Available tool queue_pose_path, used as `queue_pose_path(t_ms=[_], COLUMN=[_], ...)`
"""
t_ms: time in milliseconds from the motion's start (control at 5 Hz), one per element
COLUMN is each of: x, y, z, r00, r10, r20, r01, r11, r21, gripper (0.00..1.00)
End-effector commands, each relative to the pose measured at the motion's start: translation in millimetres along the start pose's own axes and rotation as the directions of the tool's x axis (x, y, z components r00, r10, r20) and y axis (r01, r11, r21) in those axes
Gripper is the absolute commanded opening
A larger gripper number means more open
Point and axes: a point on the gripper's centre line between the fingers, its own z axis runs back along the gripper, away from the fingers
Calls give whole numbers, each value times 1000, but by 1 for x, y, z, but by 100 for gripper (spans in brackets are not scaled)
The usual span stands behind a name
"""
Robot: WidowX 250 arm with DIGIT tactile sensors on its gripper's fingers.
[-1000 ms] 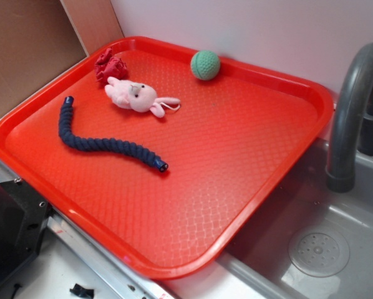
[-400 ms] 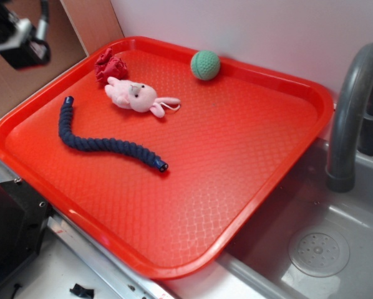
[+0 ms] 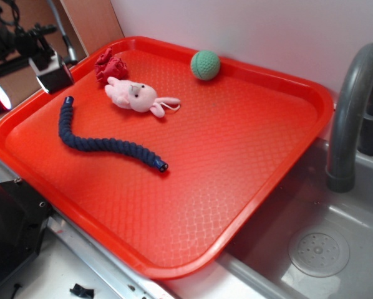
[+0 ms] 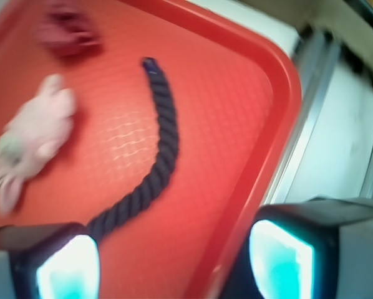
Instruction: Grab the blue rope.
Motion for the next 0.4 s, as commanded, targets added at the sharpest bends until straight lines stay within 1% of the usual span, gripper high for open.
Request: queue_pose_path(t_ms=[0, 200], x=[9, 13], y=[-2, -12], z=[-64, -80], r00=[1000, 1000], r10=[25, -7], r20=[-19, -24], r01=[-26, 6], r11=[999, 998], r21=[-32, -55], gripper=[100, 100])
